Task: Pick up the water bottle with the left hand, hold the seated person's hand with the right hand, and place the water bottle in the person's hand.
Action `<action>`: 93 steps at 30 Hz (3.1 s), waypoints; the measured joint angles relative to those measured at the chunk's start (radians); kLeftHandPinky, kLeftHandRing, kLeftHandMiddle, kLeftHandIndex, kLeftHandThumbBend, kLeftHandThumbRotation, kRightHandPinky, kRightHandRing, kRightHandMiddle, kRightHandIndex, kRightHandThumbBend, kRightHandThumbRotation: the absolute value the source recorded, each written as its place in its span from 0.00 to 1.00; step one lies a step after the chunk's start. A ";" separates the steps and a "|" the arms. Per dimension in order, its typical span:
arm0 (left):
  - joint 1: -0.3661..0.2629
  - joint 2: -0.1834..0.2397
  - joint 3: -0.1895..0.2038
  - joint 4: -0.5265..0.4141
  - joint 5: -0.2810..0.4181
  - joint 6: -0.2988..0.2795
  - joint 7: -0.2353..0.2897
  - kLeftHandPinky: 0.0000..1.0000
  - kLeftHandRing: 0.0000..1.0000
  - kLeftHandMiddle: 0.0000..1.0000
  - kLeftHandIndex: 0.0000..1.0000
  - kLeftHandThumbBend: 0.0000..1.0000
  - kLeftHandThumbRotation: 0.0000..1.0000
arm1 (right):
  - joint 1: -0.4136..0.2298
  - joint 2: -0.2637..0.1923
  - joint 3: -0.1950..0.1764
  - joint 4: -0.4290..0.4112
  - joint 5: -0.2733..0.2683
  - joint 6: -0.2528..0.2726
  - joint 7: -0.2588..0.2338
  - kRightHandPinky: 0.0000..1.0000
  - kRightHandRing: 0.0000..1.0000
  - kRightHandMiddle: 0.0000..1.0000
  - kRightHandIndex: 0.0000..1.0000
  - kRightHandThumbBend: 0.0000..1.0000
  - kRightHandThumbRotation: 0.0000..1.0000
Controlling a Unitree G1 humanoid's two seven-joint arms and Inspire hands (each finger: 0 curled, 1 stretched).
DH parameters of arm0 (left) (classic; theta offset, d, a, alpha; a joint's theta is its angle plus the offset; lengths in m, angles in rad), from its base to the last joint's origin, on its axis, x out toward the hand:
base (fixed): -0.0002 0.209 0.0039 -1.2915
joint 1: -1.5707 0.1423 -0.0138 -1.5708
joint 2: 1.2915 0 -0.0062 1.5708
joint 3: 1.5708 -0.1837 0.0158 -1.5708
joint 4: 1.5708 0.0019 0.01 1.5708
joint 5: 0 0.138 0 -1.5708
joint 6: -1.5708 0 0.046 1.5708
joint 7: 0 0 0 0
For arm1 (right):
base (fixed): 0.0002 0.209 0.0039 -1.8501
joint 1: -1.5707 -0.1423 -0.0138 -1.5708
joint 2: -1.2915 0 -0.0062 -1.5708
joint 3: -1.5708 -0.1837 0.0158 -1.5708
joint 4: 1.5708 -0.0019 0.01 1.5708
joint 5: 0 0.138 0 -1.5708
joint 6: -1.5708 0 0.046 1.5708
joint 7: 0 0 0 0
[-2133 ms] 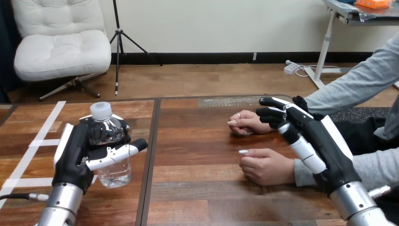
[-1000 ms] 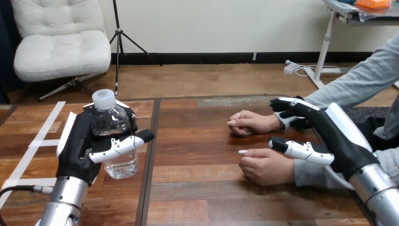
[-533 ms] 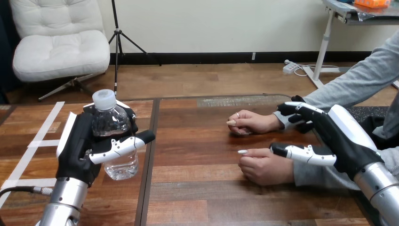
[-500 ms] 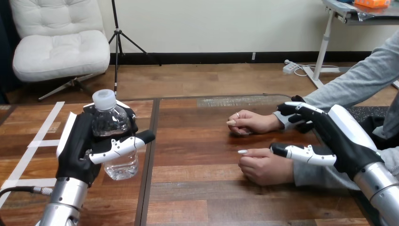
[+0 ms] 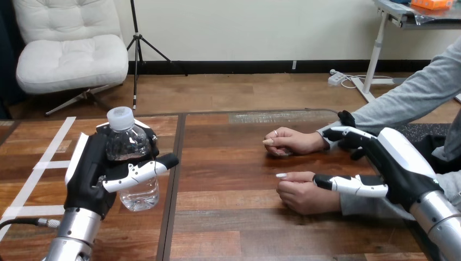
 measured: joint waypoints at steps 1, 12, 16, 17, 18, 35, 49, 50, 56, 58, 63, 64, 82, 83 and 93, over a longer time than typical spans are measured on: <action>0.000 0.000 0.000 0.000 0.000 0.000 0.000 0.22 0.27 0.33 0.36 0.75 0.00 | -0.004 -0.003 0.003 0.012 -0.004 -0.005 -0.004 0.68 0.82 0.83 0.81 0.91 0.67; 0.001 0.000 0.000 -0.008 -0.001 0.002 -0.004 0.22 0.27 0.33 0.36 0.75 0.00 | -0.034 -0.009 0.013 0.107 -0.020 -0.026 -0.049 0.69 0.82 0.83 0.80 0.95 0.62; 0.002 0.000 0.000 -0.014 -0.003 0.004 -0.005 0.22 0.27 0.33 0.36 0.75 0.00 | -0.046 -0.010 0.018 0.139 -0.023 -0.029 -0.058 0.69 0.82 0.83 0.80 0.97 0.62; 0.002 0.000 0.000 -0.015 -0.005 0.004 -0.006 0.22 0.27 0.33 0.36 0.75 0.00 | -0.048 -0.011 0.020 0.146 -0.025 -0.031 -0.061 0.70 0.82 0.83 0.80 0.97 0.62; 0.002 0.000 0.000 -0.016 -0.005 0.005 -0.006 0.22 0.27 0.33 0.36 0.75 0.00 | -0.050 -0.011 0.022 0.153 -0.026 -0.032 -0.062 0.70 0.82 0.83 0.80 0.98 0.63; 0.005 0.000 0.000 -0.024 -0.006 0.010 -0.007 0.23 0.28 0.33 0.36 0.74 0.00 | -0.090 -0.045 0.081 0.249 -0.059 -0.075 -0.094 0.70 0.81 0.82 0.80 1.00 0.61; 0.021 0.000 0.001 -0.030 -0.006 0.022 -0.007 0.23 0.28 0.33 0.36 0.74 0.00 | -0.136 -0.048 0.100 0.329 -0.059 -0.109 -0.097 0.71 0.81 0.82 0.80 1.00 0.61; 0.022 0.000 0.001 -0.030 -0.006 0.022 -0.007 0.23 0.28 0.33 0.36 0.74 0.00 | -0.139 -0.048 0.102 0.334 -0.059 -0.109 -0.096 0.71 0.81 0.82 0.80 1.00 0.61; 0.028 0.000 0.001 -0.030 -0.006 0.022 -0.007 0.23 0.28 0.33 0.37 0.74 0.00 | -0.159 -0.052 0.122 0.357 -0.059 -0.112 -0.092 0.72 0.82 0.83 0.80 1.00 0.63; 0.029 0.000 0.002 -0.030 -0.006 0.022 -0.008 0.23 0.28 0.33 0.36 0.74 0.00 | -0.165 -0.055 0.128 0.366 -0.060 -0.115 -0.091 0.72 0.82 0.83 0.80 1.00 0.62; 0.031 0.000 0.002 -0.033 -0.006 0.022 -0.013 0.23 0.28 0.33 0.36 0.73 0.00 | -0.172 -0.066 0.139 0.371 -0.064 -0.119 -0.091 0.73 0.83 0.84 0.81 1.00 0.62; 0.032 0.000 0.002 -0.034 -0.006 0.022 -0.015 0.23 0.28 0.33 0.36 0.73 0.00 | -0.173 -0.069 0.141 0.371 -0.065 -0.119 -0.091 0.73 0.83 0.84 0.81 1.00 0.62; 0.053 0.000 0.003 -0.098 -0.015 0.024 -0.029 0.22 0.27 0.33 0.36 0.71 0.00 | -0.199 -0.103 0.176 0.385 -0.098 -0.128 -0.097 0.74 0.84 0.85 0.82 1.00 0.54; 0.053 0.000 0.003 -0.101 -0.015 0.024 -0.029 0.22 0.27 0.33 0.36 0.71 0.00 | -0.200 -0.104 0.178 0.388 -0.100 -0.129 -0.097 0.74 0.84 0.85 0.82 1.00 0.54; 0.053 0.000 0.003 -0.120 -0.015 0.025 -0.029 0.22 0.27 0.32 0.36 0.70 0.00 | -0.213 -0.111 0.199 0.412 -0.108 -0.129 -0.098 0.73 0.82 0.83 0.81 1.00 0.47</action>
